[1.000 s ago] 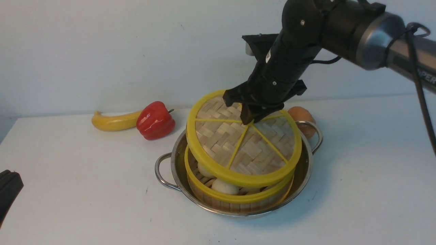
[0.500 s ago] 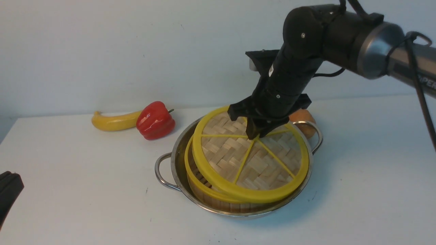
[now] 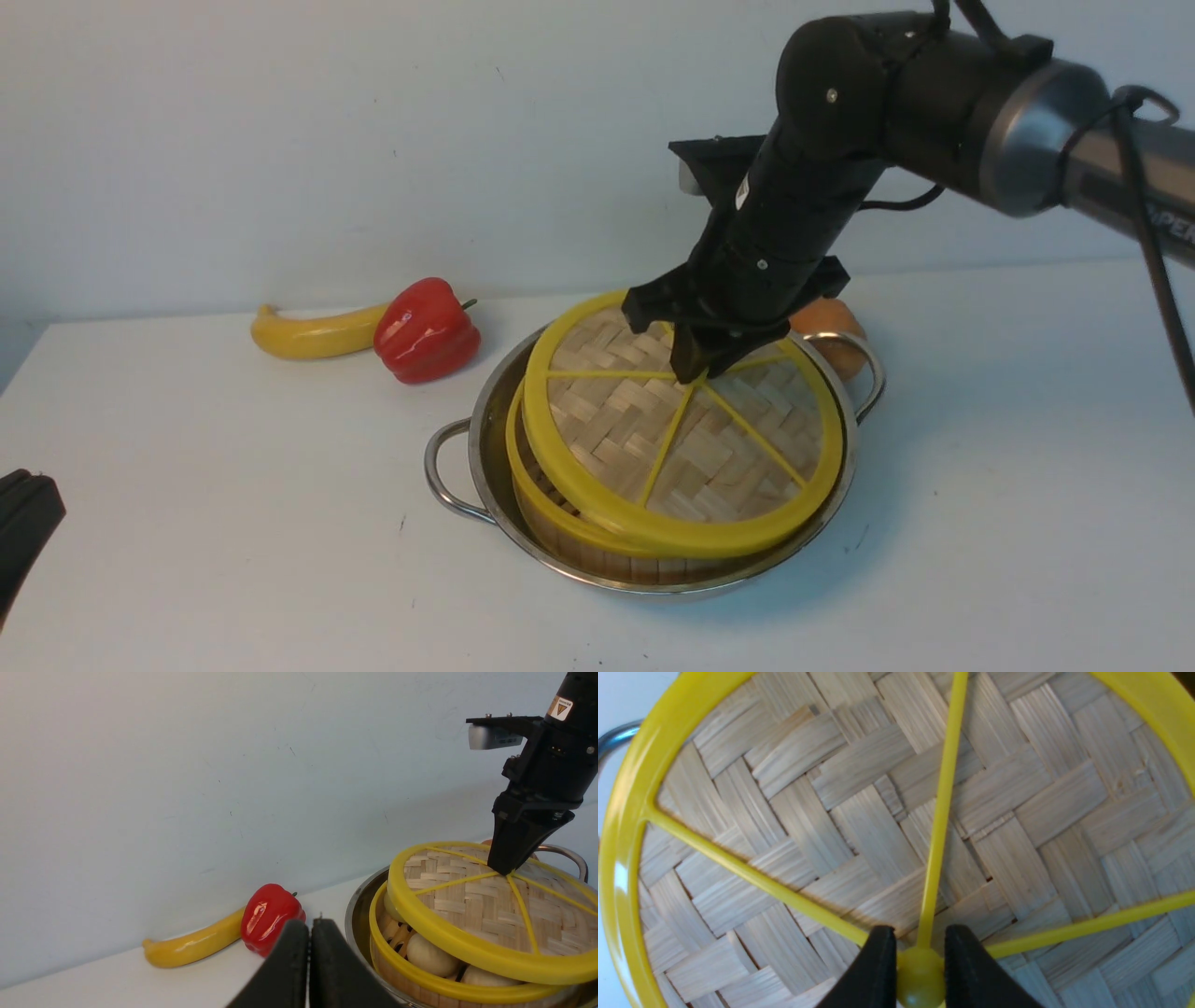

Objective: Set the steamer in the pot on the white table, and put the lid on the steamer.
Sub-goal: 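Place the bamboo steamer lid onto the steamer basket in the pot with the right gripper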

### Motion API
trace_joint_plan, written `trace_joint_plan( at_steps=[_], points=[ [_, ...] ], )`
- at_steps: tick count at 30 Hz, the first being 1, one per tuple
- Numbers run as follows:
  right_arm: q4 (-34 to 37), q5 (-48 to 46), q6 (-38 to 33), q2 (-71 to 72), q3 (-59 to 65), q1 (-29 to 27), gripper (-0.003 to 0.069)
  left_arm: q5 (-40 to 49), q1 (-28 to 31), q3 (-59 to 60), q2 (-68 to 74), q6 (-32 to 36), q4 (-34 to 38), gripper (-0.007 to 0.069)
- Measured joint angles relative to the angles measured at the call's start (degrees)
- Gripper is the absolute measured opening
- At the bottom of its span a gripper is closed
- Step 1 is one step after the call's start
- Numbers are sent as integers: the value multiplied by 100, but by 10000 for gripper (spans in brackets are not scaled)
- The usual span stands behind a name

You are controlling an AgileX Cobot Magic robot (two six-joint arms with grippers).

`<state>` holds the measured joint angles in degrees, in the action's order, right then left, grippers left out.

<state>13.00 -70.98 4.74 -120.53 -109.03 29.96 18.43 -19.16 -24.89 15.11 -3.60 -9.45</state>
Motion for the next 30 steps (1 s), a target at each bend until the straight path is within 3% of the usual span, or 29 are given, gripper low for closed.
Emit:
trace_joint_plan(
  at_steps=[30],
  points=[
    [241, 26, 50, -6, -526, 0, 143, 0, 0, 0, 0, 0, 0, 0]
  ],
)
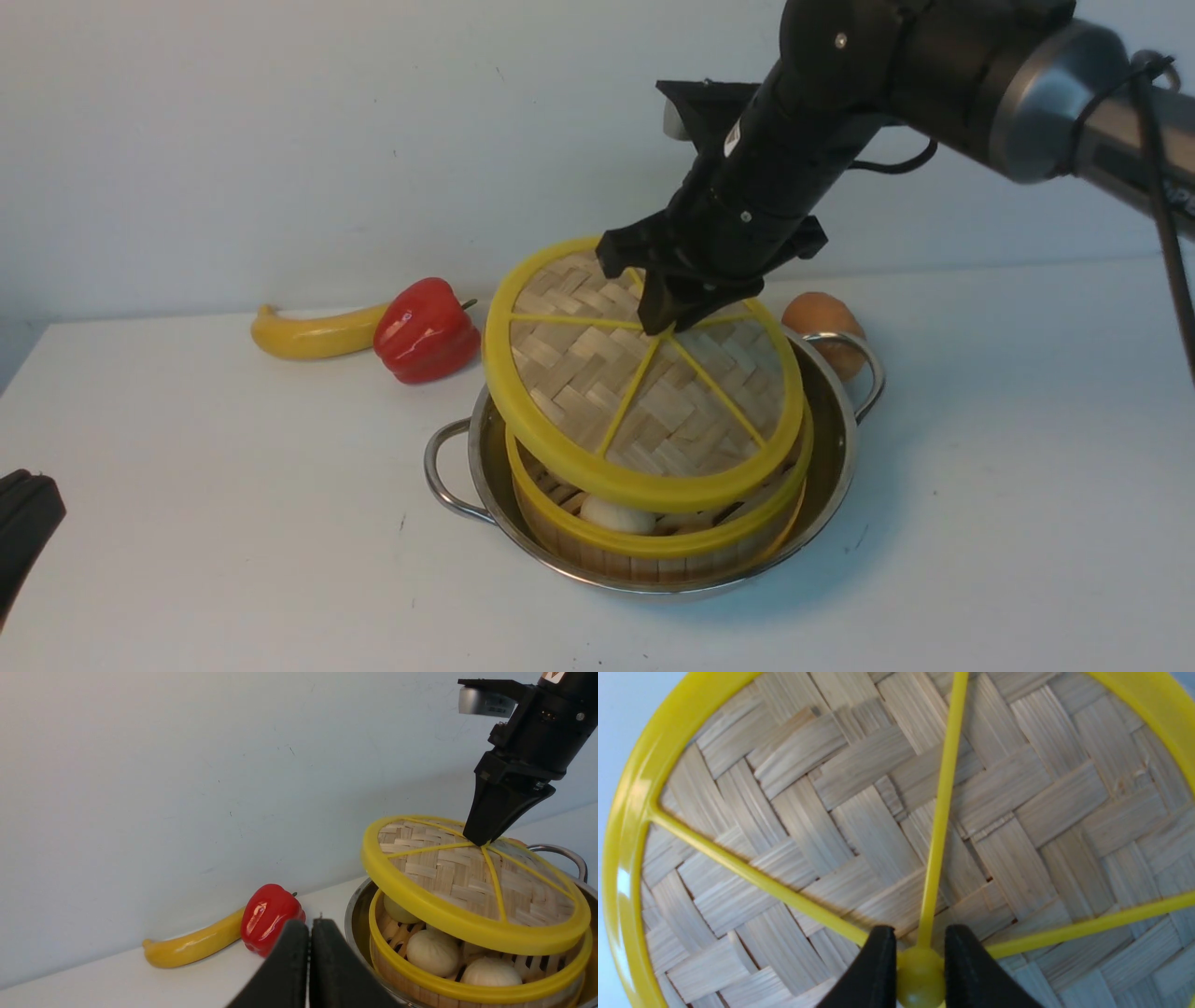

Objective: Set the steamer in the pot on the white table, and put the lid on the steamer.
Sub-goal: 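Place the bamboo steamer lid onto the steamer basket in the pot with the right gripper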

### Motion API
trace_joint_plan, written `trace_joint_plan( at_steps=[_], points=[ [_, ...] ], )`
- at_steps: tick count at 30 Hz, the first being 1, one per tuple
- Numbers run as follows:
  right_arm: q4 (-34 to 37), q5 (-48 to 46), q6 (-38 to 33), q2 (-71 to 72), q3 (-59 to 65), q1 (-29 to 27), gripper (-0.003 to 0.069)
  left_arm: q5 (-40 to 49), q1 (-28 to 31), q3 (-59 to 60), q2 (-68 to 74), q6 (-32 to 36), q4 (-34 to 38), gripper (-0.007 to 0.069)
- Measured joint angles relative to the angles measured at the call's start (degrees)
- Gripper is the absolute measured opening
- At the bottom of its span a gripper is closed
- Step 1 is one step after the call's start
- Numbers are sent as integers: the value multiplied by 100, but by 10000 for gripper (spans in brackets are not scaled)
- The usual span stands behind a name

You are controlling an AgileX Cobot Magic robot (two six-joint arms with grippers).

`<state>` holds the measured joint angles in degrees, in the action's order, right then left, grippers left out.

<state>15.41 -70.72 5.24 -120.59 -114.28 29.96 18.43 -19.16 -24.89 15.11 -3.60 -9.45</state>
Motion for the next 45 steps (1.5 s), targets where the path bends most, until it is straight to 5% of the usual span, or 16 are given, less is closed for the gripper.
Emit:
trace_joint_plan(
  at_steps=[45],
  points=[
    [-154, -12, -122, 5, 356, 0, 143, 0, 0, 0, 0, 5, 0, 0]
  ],
)
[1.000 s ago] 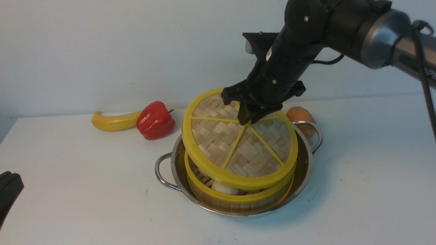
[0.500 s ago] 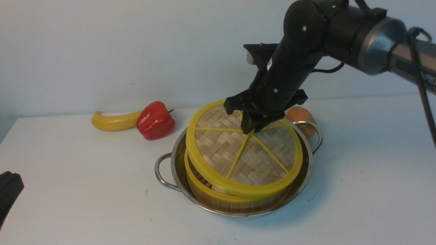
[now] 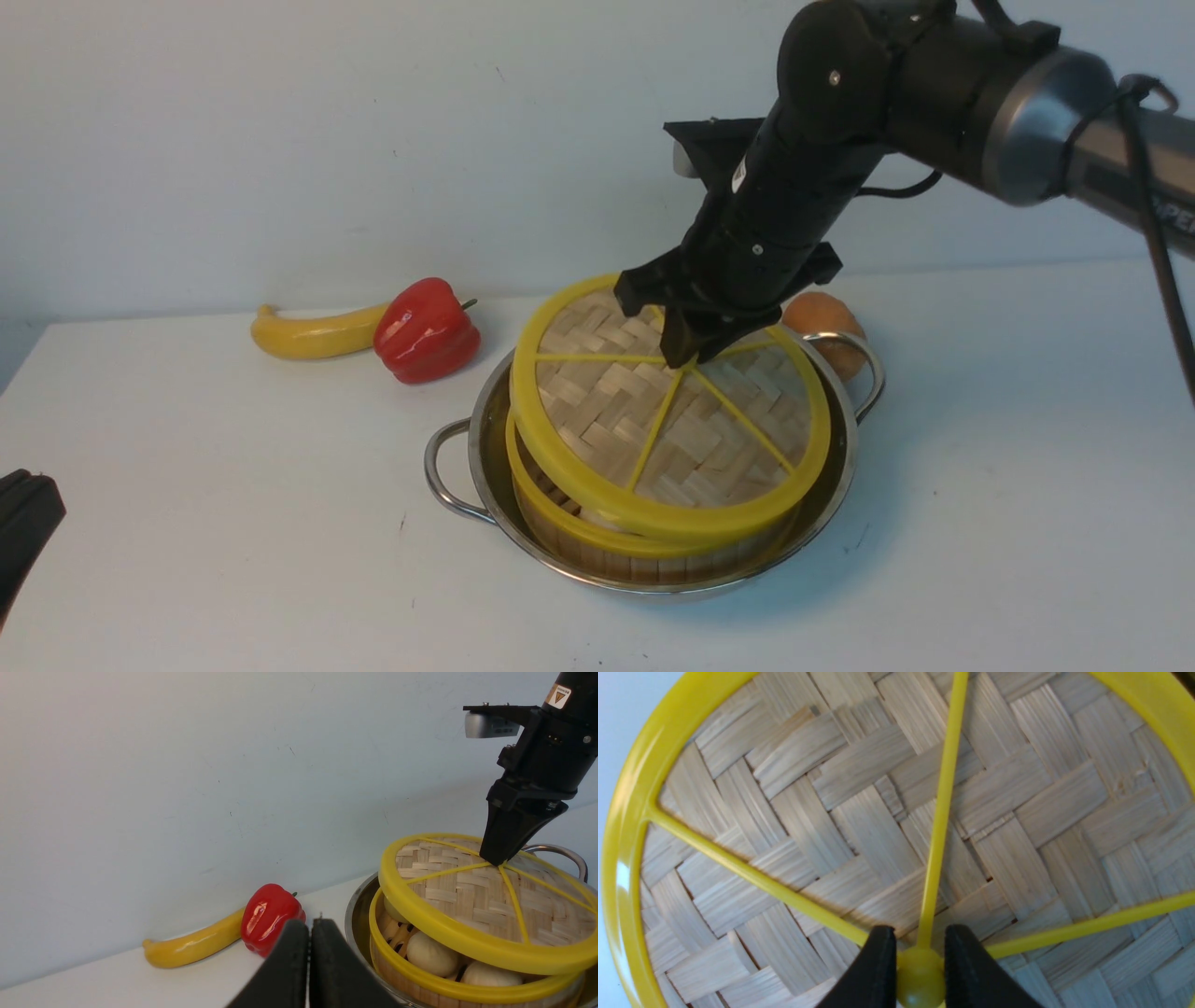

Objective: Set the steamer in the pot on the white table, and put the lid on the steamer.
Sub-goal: 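Place the bamboo steamer lid onto the steamer basket in the pot with the right gripper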

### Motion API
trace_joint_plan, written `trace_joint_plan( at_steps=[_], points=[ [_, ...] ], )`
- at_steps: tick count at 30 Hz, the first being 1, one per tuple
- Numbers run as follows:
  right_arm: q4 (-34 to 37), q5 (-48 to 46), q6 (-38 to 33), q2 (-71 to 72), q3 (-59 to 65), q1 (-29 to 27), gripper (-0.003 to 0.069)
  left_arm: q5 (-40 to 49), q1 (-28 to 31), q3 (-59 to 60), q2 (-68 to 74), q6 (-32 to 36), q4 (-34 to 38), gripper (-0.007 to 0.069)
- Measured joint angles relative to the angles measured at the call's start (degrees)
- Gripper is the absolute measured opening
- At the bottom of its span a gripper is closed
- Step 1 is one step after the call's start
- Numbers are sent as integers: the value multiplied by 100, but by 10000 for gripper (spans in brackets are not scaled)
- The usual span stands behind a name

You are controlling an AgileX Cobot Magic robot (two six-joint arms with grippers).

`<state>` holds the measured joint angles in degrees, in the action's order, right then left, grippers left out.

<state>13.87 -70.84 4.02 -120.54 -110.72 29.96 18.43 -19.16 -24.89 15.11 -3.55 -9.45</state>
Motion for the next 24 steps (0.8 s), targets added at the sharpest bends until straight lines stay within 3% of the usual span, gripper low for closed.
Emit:
trace_joint_plan(
  at_steps=[24],
  points=[
    [-35, -14, -283, -412, -430, 139, 143, 0, 0, 0, 0, 0, 0, 0]
  ],
)
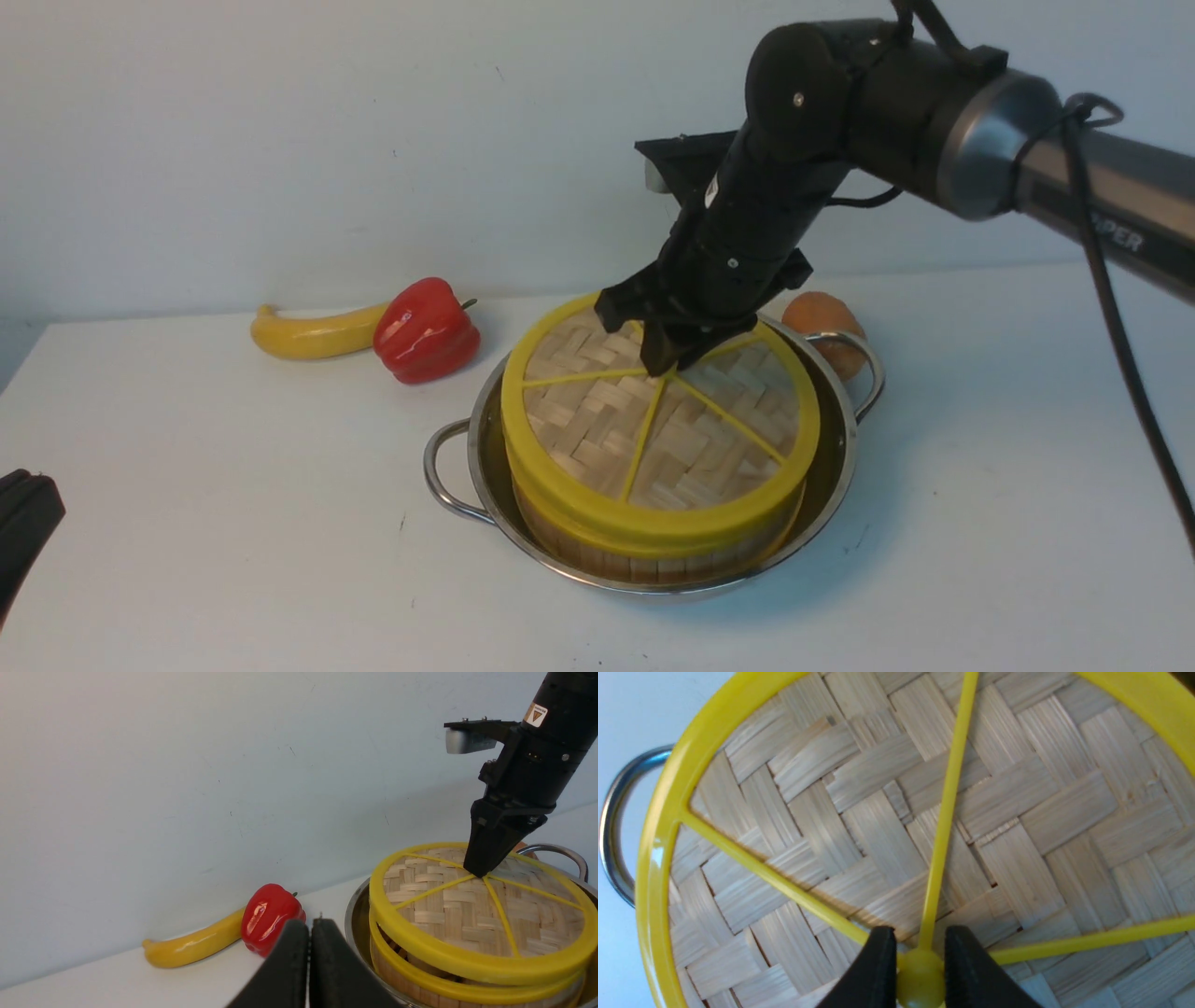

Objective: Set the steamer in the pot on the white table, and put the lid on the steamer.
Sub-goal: 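Place the bamboo steamer lid onto the steamer basket in the pot with the right gripper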

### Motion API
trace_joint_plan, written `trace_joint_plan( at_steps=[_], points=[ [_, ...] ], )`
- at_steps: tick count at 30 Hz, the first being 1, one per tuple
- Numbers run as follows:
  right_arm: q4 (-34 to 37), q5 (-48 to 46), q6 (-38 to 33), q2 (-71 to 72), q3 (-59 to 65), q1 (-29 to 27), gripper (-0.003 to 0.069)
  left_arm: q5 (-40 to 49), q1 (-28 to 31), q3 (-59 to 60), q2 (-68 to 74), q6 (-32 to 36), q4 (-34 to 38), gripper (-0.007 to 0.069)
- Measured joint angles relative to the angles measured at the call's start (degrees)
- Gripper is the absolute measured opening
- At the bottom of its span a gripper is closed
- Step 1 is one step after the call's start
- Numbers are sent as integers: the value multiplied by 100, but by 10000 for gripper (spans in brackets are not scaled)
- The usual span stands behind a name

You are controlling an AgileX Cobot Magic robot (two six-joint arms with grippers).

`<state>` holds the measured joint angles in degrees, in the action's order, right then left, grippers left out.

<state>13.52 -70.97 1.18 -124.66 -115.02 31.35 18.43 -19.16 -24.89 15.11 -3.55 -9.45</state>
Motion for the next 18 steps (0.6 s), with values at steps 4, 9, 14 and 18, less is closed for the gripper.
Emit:
trace_joint_plan(
  at_steps=[4, 9, 14, 18],
  points=[
    [11, 18, 12, -140, -95, 58, 143, 0, 0, 0, 0, 0, 0, 0],
    [-53, 52, 16, -228, -125, 94, 143, 0, 0, 0, 0, 0, 0, 0],
    [-255, 32, 58, -244, -138, 94, 143, 0, 0, 0, 0, 0, 0, 0],
    [-291, 32, 70, -244, -138, 94, 144, 0, 0, 0, 0, 0, 0, 0]
  ],
)
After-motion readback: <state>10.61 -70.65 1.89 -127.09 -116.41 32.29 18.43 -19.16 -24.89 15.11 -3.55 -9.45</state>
